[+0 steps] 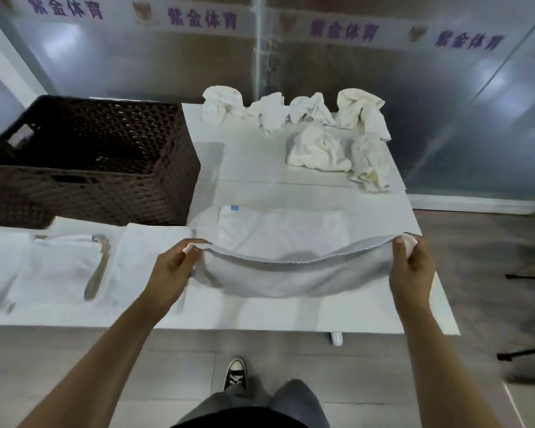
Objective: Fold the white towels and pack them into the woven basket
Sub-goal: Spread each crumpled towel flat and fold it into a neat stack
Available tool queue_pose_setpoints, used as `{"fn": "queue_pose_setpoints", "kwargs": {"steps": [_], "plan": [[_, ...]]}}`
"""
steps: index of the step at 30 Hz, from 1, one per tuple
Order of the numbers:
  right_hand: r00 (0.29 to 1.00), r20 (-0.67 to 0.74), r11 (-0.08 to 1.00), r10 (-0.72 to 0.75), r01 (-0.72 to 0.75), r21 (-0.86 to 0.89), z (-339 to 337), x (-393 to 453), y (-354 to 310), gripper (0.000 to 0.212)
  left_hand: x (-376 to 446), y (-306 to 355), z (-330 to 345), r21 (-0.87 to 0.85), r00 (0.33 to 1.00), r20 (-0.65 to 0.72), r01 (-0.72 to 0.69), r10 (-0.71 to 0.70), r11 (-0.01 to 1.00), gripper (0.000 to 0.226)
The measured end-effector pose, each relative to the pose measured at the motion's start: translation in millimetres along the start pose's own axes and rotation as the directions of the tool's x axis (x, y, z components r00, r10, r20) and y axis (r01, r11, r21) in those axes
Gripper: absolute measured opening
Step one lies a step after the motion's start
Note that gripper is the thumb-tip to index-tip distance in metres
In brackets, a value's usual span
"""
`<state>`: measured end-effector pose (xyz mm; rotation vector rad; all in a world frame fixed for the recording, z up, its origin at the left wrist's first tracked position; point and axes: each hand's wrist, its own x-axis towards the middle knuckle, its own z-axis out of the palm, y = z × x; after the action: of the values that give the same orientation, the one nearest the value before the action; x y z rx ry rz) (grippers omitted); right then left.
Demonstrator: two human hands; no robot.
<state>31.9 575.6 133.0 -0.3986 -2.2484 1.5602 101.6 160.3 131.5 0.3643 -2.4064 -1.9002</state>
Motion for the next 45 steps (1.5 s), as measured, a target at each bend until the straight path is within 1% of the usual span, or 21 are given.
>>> {"fn": "queue_pose_setpoints", "kwargs": {"steps": [2,6,10,12,15,19,23,26,29,31,34,37,41,45], "plan": [[0.996,0.007,0.996,0.085,-0.085,0.006,-13,-23,12,0.010,-23,-12,5,0.007,0.996,-0.019,0.089,-0.089,0.996,0.026],[0.987,0.040,0.986,0.158,-0.155,-0.060,-40,-48,38,0.010,-63,-20,20,0.095,0.976,-0.119,0.193,-0.181,0.977,0.018],[0.975,0.090,0.977,0.203,-0.196,-0.085,-61,-56,52,0.006,-101,-23,42,0.101,0.942,-0.221,0.281,-0.254,0.954,0.040],[0.970,0.122,0.975,0.212,-0.202,-0.093,-69,-60,59,0.012,-114,-23,50,0.103,0.927,-0.256,0.307,-0.273,0.946,0.045],[0.962,0.149,0.973,0.227,-0.219,-0.068,-81,-63,69,0.026,-125,-28,61,0.065,0.913,-0.273,0.333,-0.304,0.941,0.045],[0.951,0.187,0.969,0.246,-0.249,-0.012,-87,-54,71,0.030,-126,-26,74,0.058,0.894,-0.322,0.347,-0.311,0.936,0.047],[0.939,0.235,0.966,0.250,-0.257,-0.002,-73,-32,67,0.026,-100,-20,74,0.071,0.889,-0.351,0.337,-0.293,0.939,0.043],[0.939,0.228,0.965,0.256,-0.264,0.002,-55,-8,64,0.025,-64,-25,68,0.081,0.893,-0.365,0.313,-0.264,0.946,0.042],[0.932,0.212,0.954,0.294,-0.300,-0.007,-34,17,64,0.019,-27,-23,68,0.081,0.901,-0.359,0.290,-0.243,0.954,0.041],[0.929,0.191,0.947,0.318,-0.319,-0.027,-18,36,65,0.019,1,-24,68,0.087,0.905,-0.353,0.282,-0.235,0.955,0.040],[0.928,0.143,0.939,0.343,-0.338,-0.063,7,68,73,0.018,47,-36,69,0.083,0.906,-0.328,0.308,-0.266,0.948,0.036],[0.917,0.106,0.919,0.385,-0.370,-0.134,35,97,86,0.019,90,-52,73,0.122,0.901,-0.311,0.355,-0.304,0.927,0.032],[0.906,0.124,0.900,0.405,-0.371,-0.226,56,116,106,0.025,124,-76,77,0.165,0.901,-0.274,0.389,-0.337,0.906,0.036],[0.887,0.099,0.866,0.451,-0.408,-0.289,77,129,128,0.027,155,-101,80,0.222,0.886,-0.260,0.441,-0.383,0.870,0.031]]}}
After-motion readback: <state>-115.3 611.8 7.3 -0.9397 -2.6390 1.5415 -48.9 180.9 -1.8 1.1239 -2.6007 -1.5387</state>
